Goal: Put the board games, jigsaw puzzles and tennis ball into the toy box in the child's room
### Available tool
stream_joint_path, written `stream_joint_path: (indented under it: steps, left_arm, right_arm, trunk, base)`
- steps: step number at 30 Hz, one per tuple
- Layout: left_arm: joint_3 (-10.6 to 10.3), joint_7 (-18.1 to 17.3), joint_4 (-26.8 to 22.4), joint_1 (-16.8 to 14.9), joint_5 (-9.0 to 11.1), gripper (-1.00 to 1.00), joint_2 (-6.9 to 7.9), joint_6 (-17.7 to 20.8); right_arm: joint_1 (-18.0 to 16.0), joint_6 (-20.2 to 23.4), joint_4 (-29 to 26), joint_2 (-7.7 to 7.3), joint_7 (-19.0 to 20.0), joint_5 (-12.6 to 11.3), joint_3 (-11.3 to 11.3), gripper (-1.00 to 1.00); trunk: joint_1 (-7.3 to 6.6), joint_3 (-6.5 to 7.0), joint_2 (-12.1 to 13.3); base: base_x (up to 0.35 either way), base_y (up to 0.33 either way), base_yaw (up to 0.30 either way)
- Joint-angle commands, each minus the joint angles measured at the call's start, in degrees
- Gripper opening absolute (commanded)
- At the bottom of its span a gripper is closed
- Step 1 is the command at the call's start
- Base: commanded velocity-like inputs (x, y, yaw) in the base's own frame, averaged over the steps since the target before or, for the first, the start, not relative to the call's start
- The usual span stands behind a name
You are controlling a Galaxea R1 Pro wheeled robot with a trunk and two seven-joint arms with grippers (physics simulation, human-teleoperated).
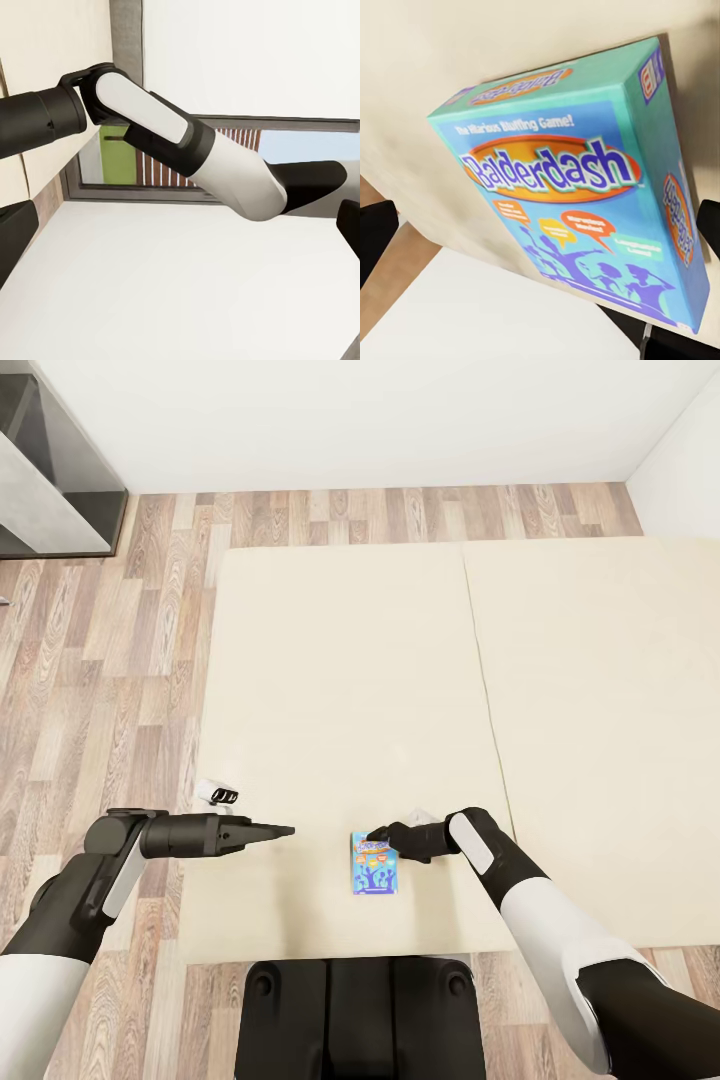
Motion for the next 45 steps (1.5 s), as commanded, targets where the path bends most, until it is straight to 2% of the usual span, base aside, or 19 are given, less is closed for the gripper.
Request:
stream_joint_path:
  steps: [1,27,35,45]
  left_arm:
    - [-0.11,-0.21,0.01,-0.03,0.05,1.00,0.05,0.61]
    - [-0.08,-0.21,-0.02,-0.03,0.05,1.00,0.05,0.61]
    - [-0.09,-0.21,-0.01,-0.03,0.05,1.00,0.05,0.60]
    - [-0.10,-0.21,0.00,-0.03,0.05,1.00,0.05,0.61]
  right_arm:
    - [-0.02,0.14,-0.02,-0.01,0.47,0.55,0.03,1.00]
    - [-0.02,-0.09,-0.12,-0.09,0.45,0.84,0.01,1.00]
    - [-0.02,-3.32,-0.05,-0.45,0.54,0.86,-0.05,1.00]
    - [-0.02,-4.38,0.13,-0.69,0.59,0.82,0.02,1.00]
  trunk:
    - [0.03,-0.06,-0.09]
    - [0.03,-0.06,-0.09]
    - [0.03,-0.06,-0.09]
    - [0.03,-0.06,-0.09]
  base:
    - [0.000,0.000,0.000]
    - [0.000,0.000,0.000]
    - [0.000,0.000,0.000]
    - [0.000,0.000,0.000]
